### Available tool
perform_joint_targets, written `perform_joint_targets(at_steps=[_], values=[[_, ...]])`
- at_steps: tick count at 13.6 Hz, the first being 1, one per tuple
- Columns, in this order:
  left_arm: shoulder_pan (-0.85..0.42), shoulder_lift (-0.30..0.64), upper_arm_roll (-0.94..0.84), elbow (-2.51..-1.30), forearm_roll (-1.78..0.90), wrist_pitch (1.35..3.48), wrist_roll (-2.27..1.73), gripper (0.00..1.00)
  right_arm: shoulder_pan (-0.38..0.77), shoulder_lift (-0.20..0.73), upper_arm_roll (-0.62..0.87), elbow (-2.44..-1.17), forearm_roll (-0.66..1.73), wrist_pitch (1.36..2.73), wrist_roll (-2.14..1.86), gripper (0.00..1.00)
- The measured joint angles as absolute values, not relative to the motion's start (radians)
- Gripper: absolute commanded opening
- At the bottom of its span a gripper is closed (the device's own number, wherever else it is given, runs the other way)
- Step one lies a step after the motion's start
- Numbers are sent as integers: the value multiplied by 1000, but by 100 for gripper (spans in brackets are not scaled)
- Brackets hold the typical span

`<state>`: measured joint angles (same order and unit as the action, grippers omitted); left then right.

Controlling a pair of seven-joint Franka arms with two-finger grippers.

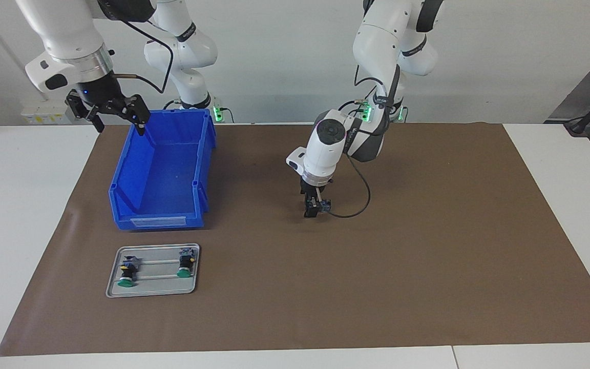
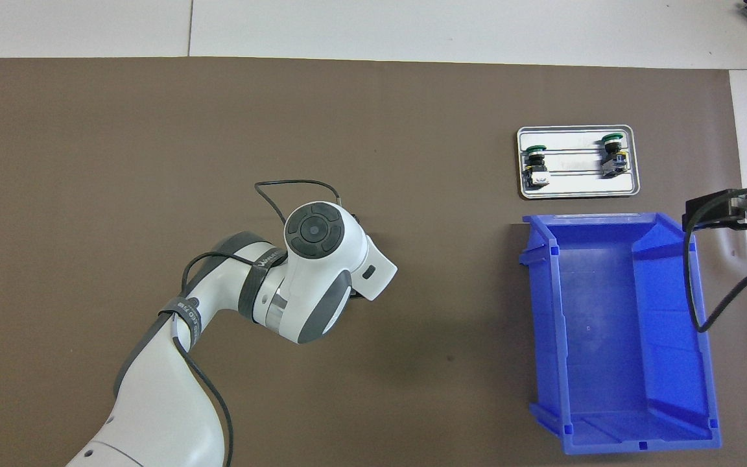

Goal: Place and press button with both arms
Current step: 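Position the left gripper over the lying part and grasp it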

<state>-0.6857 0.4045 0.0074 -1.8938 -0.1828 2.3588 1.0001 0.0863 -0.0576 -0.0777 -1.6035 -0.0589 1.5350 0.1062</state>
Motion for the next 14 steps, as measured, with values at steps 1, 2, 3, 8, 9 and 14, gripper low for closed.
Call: perform_joint_targets(at_steps=[1,2,3,8,9,14], values=[[-687,405,8,-1895,-183,2359,998,77,86,-58,-78,-1604,-59,1535,106,100],[-687,404,10,-1892,-183,2359,997,59,86,-58,-78,-1604,-59,1535,106,100],[-687,404,13,-1887,-183,2355,996,44,86,-58,-78,-1604,-59,1535,106,100],[-687,403,27,-1864,-183,2318,993,0,86,-58,-78,-1604,-59,1535,106,100],[-687,403,27,-1863,-183,2318,989,0,86,-58,-78,-1604,-59,1535,106,100],[-669,373,39,-1852,-183,2311,952,0,86,-58,-78,-1604,-59,1535,106,100]])
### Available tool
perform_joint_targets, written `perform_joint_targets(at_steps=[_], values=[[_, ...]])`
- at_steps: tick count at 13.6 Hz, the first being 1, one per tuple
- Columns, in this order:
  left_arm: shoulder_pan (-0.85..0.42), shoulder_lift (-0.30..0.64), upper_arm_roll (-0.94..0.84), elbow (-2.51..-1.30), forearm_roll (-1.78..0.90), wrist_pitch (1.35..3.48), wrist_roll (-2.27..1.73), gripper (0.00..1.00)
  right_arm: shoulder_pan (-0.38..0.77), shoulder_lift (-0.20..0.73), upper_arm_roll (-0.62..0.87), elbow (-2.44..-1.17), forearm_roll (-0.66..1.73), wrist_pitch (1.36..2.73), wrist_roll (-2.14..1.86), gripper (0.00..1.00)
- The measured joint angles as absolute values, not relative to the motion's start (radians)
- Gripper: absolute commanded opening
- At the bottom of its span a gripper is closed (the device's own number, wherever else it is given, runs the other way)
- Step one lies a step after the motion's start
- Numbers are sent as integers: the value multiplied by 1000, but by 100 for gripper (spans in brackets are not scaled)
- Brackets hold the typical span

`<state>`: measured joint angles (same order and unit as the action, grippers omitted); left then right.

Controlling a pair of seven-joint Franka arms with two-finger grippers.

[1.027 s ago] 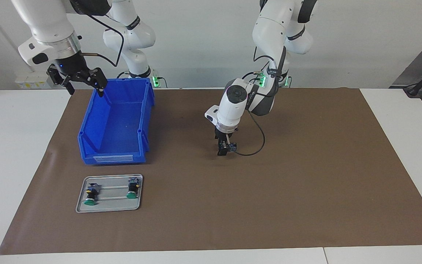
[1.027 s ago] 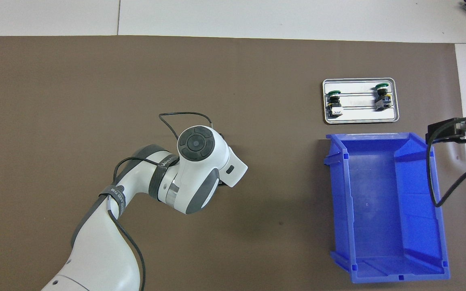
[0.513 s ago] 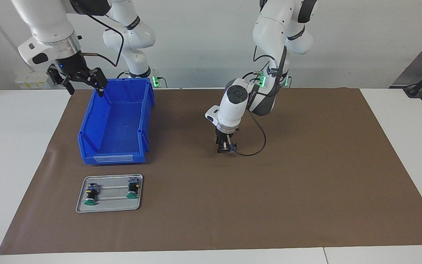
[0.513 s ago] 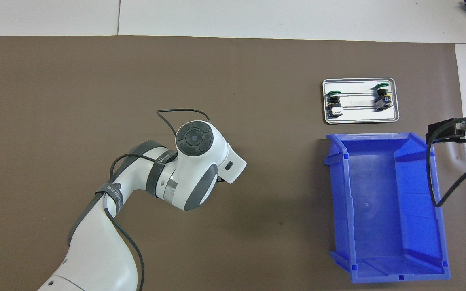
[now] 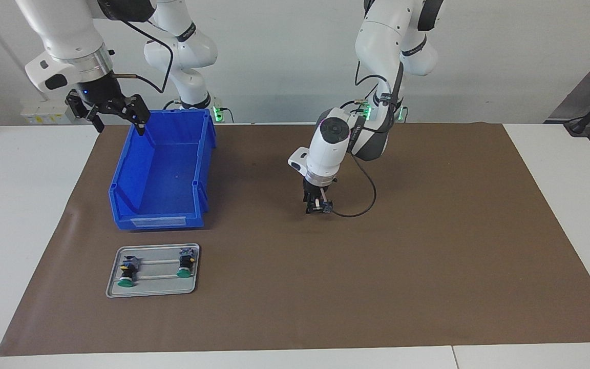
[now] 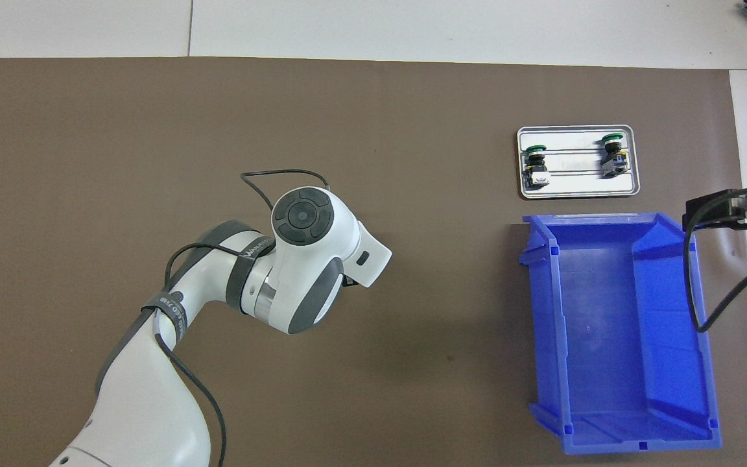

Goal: Place and press button with both arms

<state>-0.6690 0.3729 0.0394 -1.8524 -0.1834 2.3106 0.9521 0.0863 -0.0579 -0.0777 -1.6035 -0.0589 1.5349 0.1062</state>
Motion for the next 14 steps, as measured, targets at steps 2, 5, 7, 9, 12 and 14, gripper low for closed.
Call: perform_joint_targets(at_steps=[2,5,7,9,12,14], values=[[-617,325,41,-1855,-193,2266,952,0,86,-58,-78,-1604,-59,1535,106,100],[-523,274,43,-1881,-311,2243,1021,0,86,-58,-78,-1604,-59,1535,106,100],[-455,265,44,-1908,-469,2243,1144,0,86,-58,-78,-1604,-59,1535,106,100],[-391,257,46,-1956,-670,2246,1326,0,86,-58,-78,-1604,-59,1535,106,100],[-345,232,46,-2051,-956,2305,1574,0,86,-58,-78,-1604,-59,1535,106,100],[-346,217,40,-2111,-1193,2355,1737,0,86,-58,-78,-1604,-59,1535,106,100]])
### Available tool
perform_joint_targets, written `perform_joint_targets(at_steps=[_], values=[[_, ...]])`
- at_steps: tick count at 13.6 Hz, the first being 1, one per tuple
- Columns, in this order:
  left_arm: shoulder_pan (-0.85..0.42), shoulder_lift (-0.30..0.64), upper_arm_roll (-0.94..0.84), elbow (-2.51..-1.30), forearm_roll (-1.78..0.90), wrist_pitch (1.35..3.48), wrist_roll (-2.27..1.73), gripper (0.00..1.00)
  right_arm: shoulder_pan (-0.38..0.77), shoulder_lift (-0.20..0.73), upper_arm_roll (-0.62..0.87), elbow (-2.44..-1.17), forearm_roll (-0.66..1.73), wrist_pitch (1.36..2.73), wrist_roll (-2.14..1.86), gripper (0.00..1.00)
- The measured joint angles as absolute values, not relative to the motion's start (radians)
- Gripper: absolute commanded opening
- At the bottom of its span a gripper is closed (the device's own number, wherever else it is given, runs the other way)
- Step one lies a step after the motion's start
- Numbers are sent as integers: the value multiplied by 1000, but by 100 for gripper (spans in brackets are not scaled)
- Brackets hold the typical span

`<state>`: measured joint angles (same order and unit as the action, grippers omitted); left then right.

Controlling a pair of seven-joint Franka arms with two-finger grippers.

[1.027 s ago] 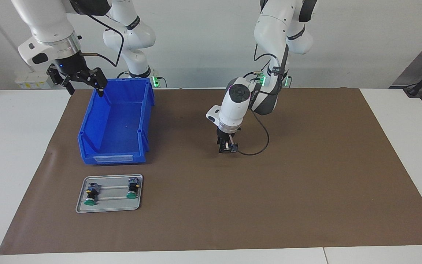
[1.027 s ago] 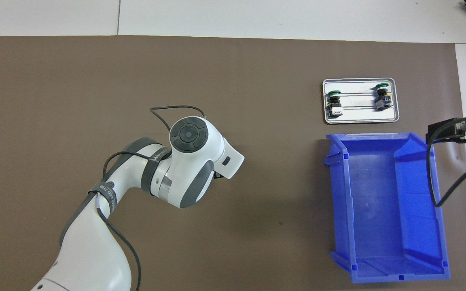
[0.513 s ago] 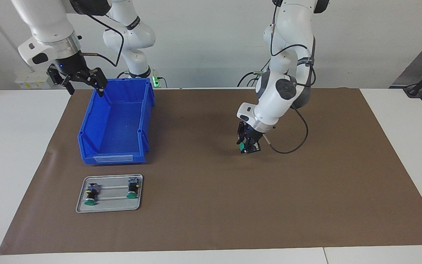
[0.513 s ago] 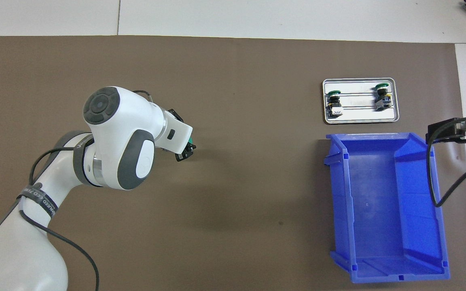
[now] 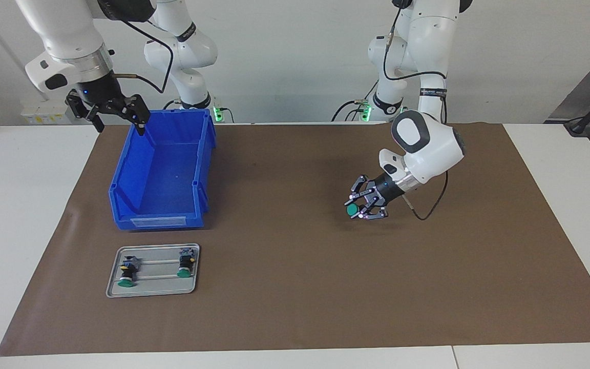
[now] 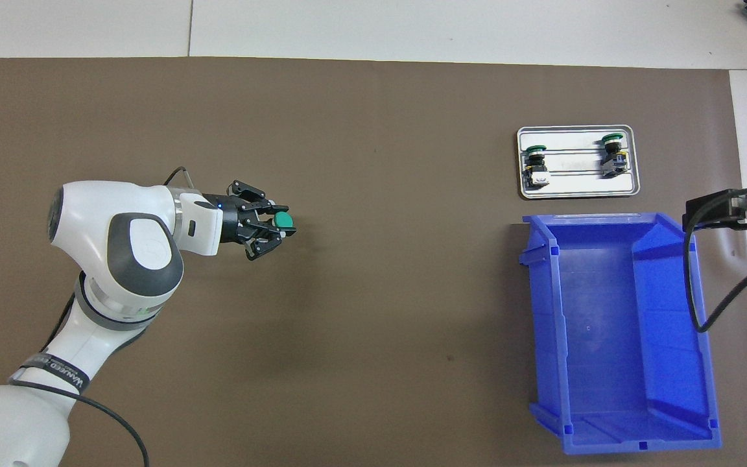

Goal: Place and press button with both arms

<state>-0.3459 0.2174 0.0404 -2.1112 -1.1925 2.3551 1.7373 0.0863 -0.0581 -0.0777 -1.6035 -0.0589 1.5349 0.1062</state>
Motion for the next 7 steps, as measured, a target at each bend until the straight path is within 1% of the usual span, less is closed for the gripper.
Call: perform_joint_targets(at_steps=[3,7], values=[[-356,214,26,-2174,-1552,2374,1984,0,86,-58,-78,-1604,-59,1535,106,100],[-366,214,14,-2228,-1865,2336,2215,0,86,-58,-78,-1604,-59,1535,106,100]])
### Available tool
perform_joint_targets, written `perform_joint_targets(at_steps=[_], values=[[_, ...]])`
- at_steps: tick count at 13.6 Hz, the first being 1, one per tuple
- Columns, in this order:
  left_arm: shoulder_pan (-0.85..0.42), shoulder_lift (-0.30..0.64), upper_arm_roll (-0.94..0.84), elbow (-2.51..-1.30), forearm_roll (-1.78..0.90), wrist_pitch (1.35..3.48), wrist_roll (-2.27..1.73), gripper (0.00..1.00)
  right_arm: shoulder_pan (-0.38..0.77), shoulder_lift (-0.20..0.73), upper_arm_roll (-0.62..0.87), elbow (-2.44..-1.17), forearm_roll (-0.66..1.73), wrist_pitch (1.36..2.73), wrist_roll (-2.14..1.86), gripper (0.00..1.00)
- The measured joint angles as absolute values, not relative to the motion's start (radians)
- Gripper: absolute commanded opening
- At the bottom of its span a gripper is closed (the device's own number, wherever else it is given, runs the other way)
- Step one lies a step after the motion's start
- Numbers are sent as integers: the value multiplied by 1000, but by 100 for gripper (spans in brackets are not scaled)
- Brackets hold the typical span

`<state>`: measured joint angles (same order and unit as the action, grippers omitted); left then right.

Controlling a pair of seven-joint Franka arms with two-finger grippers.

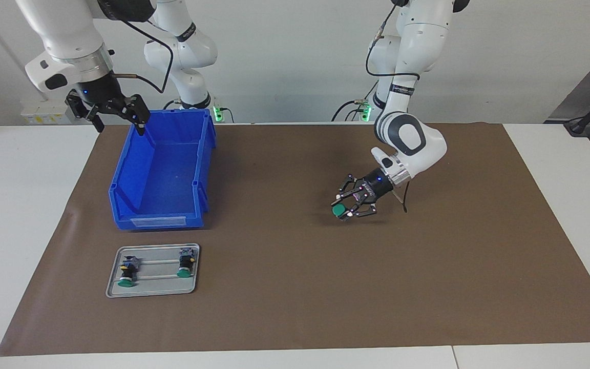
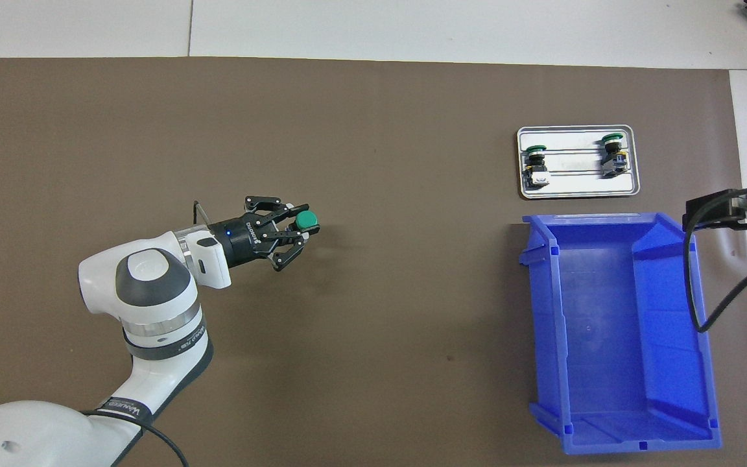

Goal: Place and press button with both arms

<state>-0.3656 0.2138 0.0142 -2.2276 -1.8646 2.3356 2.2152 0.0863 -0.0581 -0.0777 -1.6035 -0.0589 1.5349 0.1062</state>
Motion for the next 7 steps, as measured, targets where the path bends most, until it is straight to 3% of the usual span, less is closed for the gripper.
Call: perform_joint_targets(at_steps=[7], values=[[-358,214,30,-2350,-2058,2066,2428,0,86,-58,-78,-1604,-59,1535,106,100]])
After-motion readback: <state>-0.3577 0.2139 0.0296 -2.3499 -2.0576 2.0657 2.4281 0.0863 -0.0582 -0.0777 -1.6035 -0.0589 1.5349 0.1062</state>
